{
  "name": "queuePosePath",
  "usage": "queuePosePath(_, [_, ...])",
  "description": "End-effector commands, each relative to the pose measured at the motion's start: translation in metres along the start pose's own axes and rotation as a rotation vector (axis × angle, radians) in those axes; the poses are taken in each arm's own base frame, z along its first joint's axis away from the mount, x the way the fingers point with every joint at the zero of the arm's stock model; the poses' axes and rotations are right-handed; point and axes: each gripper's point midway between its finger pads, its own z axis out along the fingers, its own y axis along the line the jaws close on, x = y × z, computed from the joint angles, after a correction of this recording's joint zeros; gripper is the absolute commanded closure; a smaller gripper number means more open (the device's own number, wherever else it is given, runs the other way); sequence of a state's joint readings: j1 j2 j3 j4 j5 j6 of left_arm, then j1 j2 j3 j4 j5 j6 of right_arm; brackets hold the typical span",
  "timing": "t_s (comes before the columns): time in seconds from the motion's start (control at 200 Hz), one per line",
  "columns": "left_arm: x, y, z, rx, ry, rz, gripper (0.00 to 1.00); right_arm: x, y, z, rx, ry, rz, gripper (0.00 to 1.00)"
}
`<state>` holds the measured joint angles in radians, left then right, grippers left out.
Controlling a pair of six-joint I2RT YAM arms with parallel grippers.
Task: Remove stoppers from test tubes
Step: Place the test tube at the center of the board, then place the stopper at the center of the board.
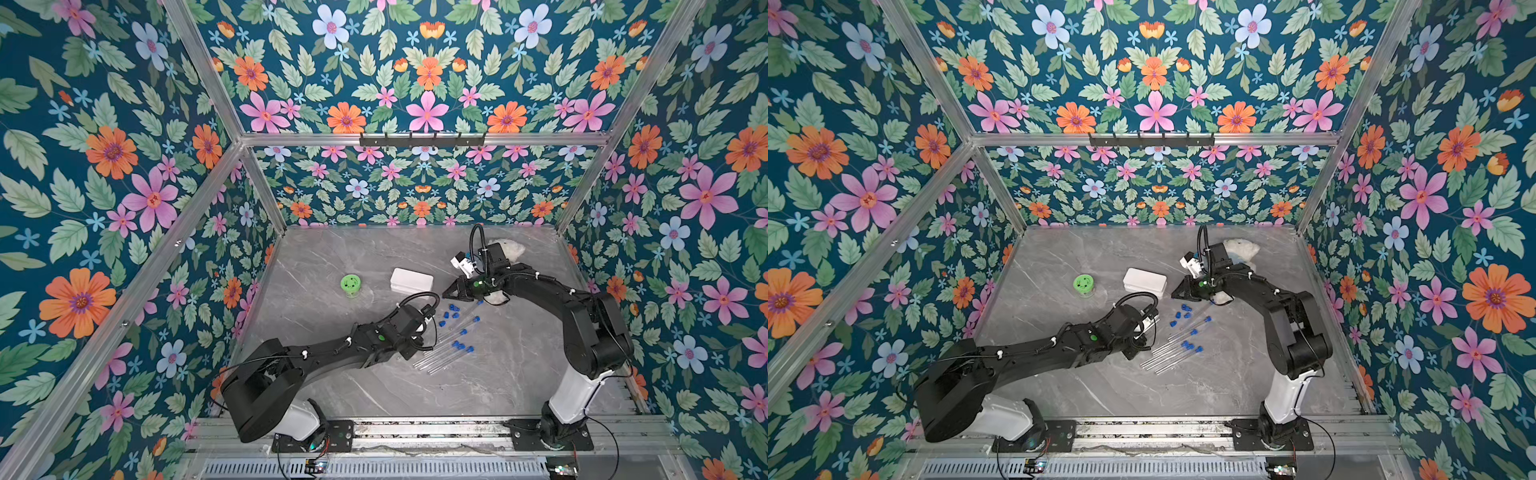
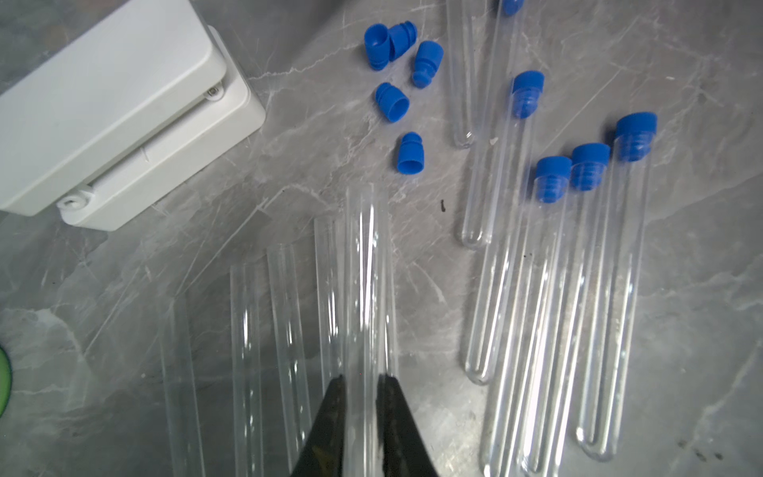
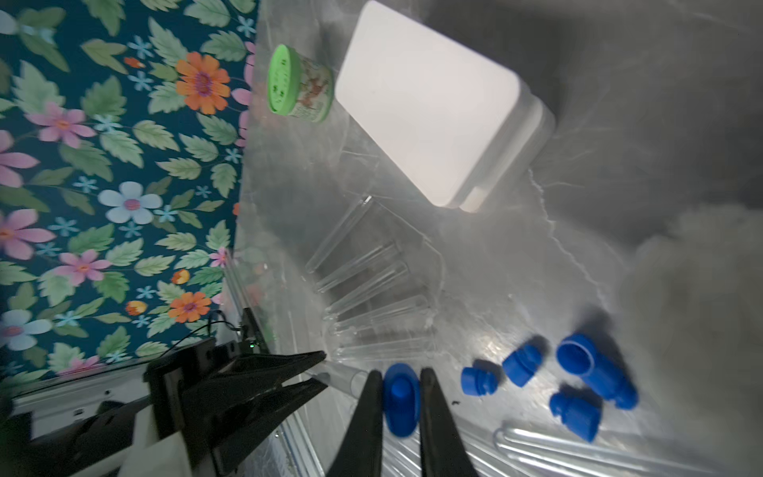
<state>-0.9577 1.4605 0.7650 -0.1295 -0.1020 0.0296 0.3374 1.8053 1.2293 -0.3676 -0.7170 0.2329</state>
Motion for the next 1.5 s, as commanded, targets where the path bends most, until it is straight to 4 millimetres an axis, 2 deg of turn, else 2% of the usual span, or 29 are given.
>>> queuePosePath(0.0, [0.0,-0.007,0.001,0.026,0.004,-0.02,1.0,0.014,-0.021,0.005,0.145,0.064,-0.029,0.97])
queuePosePath(0.555, [0.017,-0.027,0.017,0.062,0.07,-0.056,1.0,0.028,-0.041,0.025,0.328,0.17,-0.093,0.94])
queuePosePath(0.85, [0.023,-0.027,0.022,0.045,0.093,-0.048,1.0,0.033,-0.049,0.032,0.374,0.208,-0.098,0.92])
queuePosePath(1.495, [0.029,-0.026,0.03,0.022,0.122,-0.047,0.98,0.037,-0.052,0.039,0.401,0.238,-0.108,0.86])
